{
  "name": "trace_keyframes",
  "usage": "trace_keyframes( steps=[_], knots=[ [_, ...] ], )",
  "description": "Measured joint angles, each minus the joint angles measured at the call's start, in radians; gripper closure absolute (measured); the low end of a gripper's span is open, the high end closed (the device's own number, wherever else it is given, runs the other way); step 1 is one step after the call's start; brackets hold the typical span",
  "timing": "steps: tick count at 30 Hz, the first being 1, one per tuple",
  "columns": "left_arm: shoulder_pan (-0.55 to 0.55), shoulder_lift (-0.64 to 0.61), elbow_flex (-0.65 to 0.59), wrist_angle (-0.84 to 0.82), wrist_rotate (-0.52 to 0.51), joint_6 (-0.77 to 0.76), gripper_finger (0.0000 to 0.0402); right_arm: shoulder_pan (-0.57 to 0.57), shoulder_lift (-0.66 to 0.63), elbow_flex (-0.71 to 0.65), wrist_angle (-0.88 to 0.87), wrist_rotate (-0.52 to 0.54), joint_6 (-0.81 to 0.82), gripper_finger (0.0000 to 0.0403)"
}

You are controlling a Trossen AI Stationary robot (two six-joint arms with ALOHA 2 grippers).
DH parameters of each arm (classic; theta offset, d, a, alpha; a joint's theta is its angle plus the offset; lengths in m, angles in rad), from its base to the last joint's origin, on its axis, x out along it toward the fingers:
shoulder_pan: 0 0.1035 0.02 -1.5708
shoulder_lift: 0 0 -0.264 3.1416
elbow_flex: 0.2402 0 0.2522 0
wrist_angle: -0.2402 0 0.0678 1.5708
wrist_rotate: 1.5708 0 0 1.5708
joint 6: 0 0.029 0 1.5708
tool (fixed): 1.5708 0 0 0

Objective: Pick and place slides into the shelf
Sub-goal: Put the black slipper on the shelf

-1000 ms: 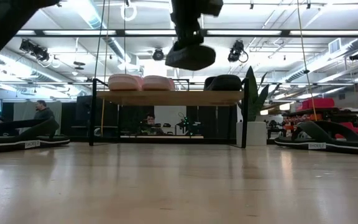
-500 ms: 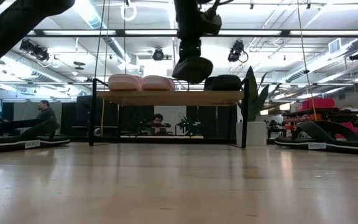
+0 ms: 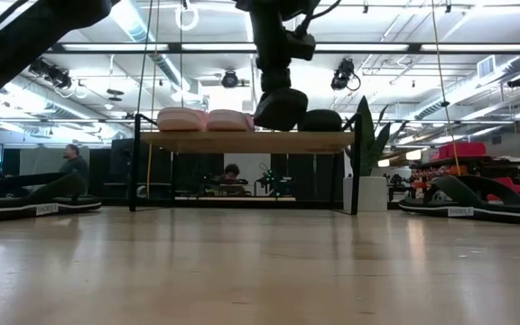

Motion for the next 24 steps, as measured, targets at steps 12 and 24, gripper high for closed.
trace_keyframes(
  steps=[12,24],
  knots=[
    [0.001,0.004,0.0,-0.117,0.037,-0.135,0.0383,-0.014,0.0,0.0,-0.002,0.104,-0.003,0.0294],
    [0.0,0.005,0.001,-0.245,0.075,-0.202,0.033,-0.046,0.0,0.0,-0.011,0.106,-0.029,0.0294]
  ],
)
